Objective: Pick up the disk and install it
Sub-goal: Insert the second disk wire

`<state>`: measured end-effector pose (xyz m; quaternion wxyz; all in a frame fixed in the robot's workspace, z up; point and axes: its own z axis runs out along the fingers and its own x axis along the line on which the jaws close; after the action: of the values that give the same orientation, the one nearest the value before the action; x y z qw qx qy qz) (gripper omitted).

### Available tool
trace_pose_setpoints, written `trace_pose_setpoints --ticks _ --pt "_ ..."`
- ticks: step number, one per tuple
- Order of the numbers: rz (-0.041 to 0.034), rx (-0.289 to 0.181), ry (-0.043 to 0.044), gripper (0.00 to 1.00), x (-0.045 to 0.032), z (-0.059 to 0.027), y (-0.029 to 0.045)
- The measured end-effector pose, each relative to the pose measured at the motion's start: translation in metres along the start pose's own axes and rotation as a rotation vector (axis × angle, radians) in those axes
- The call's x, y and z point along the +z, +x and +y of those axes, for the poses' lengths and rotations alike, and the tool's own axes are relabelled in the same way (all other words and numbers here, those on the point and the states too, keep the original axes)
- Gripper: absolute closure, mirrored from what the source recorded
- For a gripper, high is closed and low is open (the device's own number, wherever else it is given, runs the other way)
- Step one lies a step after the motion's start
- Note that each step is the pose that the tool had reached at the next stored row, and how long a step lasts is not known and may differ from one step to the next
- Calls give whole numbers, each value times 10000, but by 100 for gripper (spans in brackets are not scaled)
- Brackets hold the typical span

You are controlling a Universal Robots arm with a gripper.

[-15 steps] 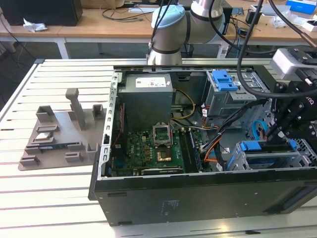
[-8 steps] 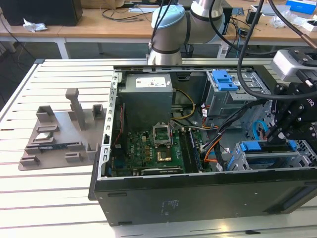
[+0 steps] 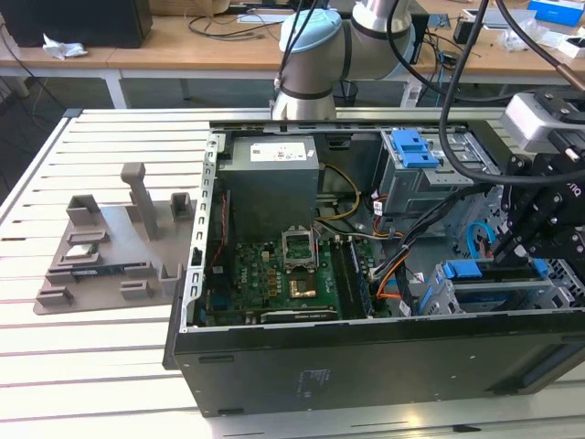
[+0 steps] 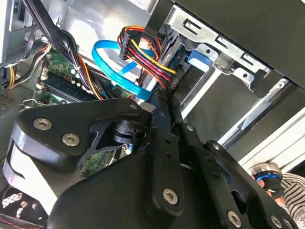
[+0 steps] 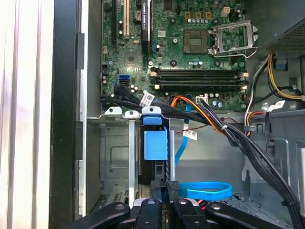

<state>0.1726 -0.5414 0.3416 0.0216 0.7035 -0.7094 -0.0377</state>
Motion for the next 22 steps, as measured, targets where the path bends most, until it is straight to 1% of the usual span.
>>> trace_pose_setpoints --ticks 4,9,12,17,19,22 --pt "1 -7 1 84 2 5 3" --pt "13 -25 7 84 -37 10 2" --pt "18 -26 7 84 -38 10 6" --pt "12 -33 7 84 -16 13 4" --pt "13 -38 21 84 -54 17 3" --pt "3 -39 22 84 -57 17 2"
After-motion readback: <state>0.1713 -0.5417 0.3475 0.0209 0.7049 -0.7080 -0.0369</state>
